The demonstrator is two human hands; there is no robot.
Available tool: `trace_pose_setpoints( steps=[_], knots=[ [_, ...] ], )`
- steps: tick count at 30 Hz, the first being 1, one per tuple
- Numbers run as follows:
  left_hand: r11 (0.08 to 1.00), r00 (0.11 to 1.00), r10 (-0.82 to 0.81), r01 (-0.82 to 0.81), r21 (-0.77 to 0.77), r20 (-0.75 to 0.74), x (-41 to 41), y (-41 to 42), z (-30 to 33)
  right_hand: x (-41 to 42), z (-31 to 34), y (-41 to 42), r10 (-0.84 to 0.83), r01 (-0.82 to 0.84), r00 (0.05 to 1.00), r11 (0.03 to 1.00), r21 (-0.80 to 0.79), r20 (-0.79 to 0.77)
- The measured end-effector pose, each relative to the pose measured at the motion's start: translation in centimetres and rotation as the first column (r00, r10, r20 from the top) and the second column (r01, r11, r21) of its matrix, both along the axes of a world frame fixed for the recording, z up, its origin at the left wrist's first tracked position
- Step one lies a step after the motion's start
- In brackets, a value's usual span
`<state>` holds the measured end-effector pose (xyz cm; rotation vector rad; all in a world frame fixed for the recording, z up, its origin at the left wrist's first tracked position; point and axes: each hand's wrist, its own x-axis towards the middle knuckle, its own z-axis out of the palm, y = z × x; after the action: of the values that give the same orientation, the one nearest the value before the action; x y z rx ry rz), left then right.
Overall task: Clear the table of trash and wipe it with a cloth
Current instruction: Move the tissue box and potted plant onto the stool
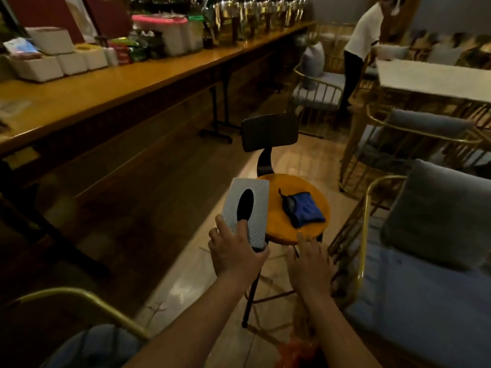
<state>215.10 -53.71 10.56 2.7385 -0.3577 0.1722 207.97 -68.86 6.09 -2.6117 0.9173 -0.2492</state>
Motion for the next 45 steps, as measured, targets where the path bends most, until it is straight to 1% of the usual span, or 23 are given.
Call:
trace_pose_setpoints(
  steps=[4,8,10,15,20,23,30,34,37,39,43,45],
  knots=[
    [1.000,0.999,0.029,-0.029,0.000,-0.043,4.9,-7.5,-1.8,5.2,-2.7,-6.4,0.052,-0.051,0.997,0.999,0.013,-0.061],
    [0.995,0.988,0.097,-0.100,-0.018,-0.119,8.5,-13.9,-3.5,9.7,-5.2,-11.7,0.097,-0.099,0.976,0.995,-0.001,-0.195],
    [0.991,0.981,0.135,-0.137,-0.003,-0.141,10.0,-16.0,-4.5,11.4,-6.2,-13.3,0.135,-0.142,0.961,0.990,-0.012,-0.241],
    [0.970,0.958,0.235,-0.221,0.097,-0.166,12.3,-18.2,-6.6,13.7,-8.4,-15.0,0.179,-0.186,0.926,0.982,0.012,-0.331],
    [0.971,0.945,0.238,-0.222,0.092,-0.225,12.1,-17.7,-7.3,13.6,-9.2,-14.6,0.180,-0.177,0.919,0.983,0.039,-0.351],
    [0.982,0.958,0.190,-0.181,0.063,-0.216,11.8,-17.4,-7.4,13.7,-9.2,-14.7,0.174,-0.179,0.921,0.984,0.018,-0.349],
    [0.988,0.961,0.135,-0.113,0.103,-0.240,12.1,-17.0,-7.6,13.9,-9.0,-14.9,0.185,-0.179,0.920,0.983,0.050,-0.346],
    [0.991,0.965,0.059,-0.027,0.128,-0.256,12.2,-15.7,-7.0,12.8,-7.9,-14.8,0.169,-0.161,0.942,0.986,0.054,-0.290],
    [0.983,0.978,-0.043,0.079,0.166,-0.206,11.4,-13.6,-6.1,10.7,-6.4,-13.7,0.112,-0.113,0.971,0.994,0.009,-0.209],
    [0.968,0.974,-0.145,0.176,0.180,-0.174,10.2,-12.0,-5.3,8.8,-5.2,-12.8,0.082,-0.086,0.986,0.996,-0.021,-0.143],
    [0.891,0.921,-0.369,0.389,0.234,-0.127,6.1,-8.4,-3.6,3.2,-2.0,-10.2,-0.004,0.003,1.000,0.998,-0.065,-0.010],
    [0.862,0.895,-0.432,0.445,0.241,-0.111,3.1,-6.9,-2.8,-0.7,-0.6,-8.4,-0.047,0.046,0.999,0.995,-0.088,-0.006]
  ],
)
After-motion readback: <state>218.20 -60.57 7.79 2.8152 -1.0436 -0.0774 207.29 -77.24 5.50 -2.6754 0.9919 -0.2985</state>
